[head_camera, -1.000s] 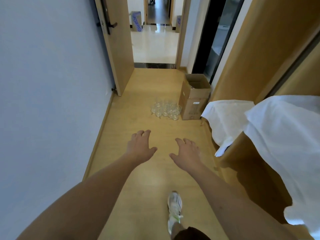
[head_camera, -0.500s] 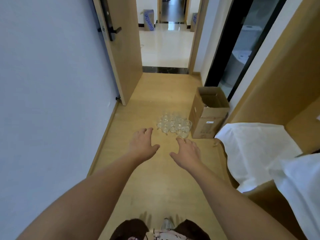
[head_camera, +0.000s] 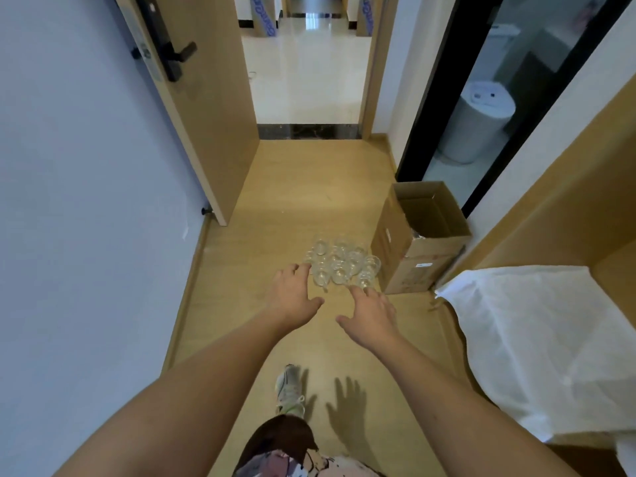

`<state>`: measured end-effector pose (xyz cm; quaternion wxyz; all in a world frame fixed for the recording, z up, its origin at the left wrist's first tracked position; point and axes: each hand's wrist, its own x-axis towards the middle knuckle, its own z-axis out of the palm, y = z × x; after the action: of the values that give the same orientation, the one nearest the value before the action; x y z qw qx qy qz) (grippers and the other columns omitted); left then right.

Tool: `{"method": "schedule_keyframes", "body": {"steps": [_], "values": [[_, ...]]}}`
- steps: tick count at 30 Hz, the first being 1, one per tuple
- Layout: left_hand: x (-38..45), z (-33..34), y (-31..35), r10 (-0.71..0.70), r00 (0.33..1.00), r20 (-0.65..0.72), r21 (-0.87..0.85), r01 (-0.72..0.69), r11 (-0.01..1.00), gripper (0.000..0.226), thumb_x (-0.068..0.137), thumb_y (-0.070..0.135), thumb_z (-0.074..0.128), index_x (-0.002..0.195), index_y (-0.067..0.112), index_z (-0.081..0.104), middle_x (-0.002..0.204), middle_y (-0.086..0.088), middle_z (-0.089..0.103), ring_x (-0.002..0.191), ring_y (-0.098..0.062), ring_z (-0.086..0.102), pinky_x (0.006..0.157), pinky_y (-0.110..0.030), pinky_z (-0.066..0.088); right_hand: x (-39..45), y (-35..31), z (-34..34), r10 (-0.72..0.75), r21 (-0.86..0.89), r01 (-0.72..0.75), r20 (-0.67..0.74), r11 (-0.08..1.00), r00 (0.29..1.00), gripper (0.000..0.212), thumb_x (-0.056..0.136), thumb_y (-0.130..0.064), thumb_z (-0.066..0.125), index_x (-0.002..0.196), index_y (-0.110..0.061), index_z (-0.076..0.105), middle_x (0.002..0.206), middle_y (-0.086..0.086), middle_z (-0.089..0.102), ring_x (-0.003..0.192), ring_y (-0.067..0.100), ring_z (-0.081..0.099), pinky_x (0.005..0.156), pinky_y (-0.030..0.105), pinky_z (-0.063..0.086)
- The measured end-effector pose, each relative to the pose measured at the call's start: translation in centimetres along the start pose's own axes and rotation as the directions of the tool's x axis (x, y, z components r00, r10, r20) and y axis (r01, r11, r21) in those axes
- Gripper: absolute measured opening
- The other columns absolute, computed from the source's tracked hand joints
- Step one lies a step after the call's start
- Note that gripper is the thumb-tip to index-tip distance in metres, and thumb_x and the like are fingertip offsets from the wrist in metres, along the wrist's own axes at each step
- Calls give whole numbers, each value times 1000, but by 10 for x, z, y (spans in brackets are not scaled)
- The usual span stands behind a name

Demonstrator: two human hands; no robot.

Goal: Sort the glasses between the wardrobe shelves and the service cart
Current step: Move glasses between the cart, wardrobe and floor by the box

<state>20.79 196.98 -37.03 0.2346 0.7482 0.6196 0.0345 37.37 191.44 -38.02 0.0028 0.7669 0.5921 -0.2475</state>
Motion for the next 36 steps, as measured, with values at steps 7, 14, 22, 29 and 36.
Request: {"method": "schedule_keyframes", "body": {"steps": [7, 14, 22, 29, 36], "values": [[131, -43, -29, 35, 998, 48, -26, -34, 999, 78, 85, 43, 71, 150, 16, 37, 147, -13, 44, 132, -36, 40, 106, -43, 37, 106, -39, -34, 89, 17, -89, -2, 996, 996, 71, 90, -52, 66, 150, -28, 37, 151, 5, 43, 140, 31, 36, 116, 46, 31], [222, -50, -39, 9, 993, 117, -12, -8, 1000, 77, 83, 47, 71, 147, 18, 40, 144, -14, 48, 129, -38, 44, 104, -42, 38, 192, -48, -50, 125, 35, -128, 77, 991, 989, 75, 90, -52, 65, 154, -28, 34, 153, 5, 42, 142, 32, 35, 117, 48, 30], [336, -38, -31, -119, 982, 145, -2, 120, 993, 80, 86, 46, 70, 152, 19, 33, 154, -10, 39, 137, -33, 37, 111, -42, 36, 327, -22, -66, 4, -43, 2, 142, 999, 990, 70, 90, -52, 64, 148, -19, 41, 143, 10, 49, 132, 32, 44, 110, 44, 39], [419, -15, -12, -161, 966, 202, -55, 175, 983, 79, 87, 45, 72, 152, 16, 36, 152, -10, 41, 137, -31, 38, 111, -37, 35, 436, 1, -64, -5, 31, -3, 253, 1000, 967, 67, 93, -47, 62, 150, -22, 36, 150, 11, 43, 138, 34, 38, 110, 45, 36], [494, 32, -26, -199, 944, 262, -60, 221, 973, 77, 83, 36, 76, 149, 16, 42, 147, -12, 46, 134, -34, 42, 109, -36, 35, 499, 16, -2, 34, 65, -57, 318, 996, 948, 55, 94, -37, 55, 146, -21, 42, 143, 10, 50, 127, 33, 49, 104, 45, 43]]}}
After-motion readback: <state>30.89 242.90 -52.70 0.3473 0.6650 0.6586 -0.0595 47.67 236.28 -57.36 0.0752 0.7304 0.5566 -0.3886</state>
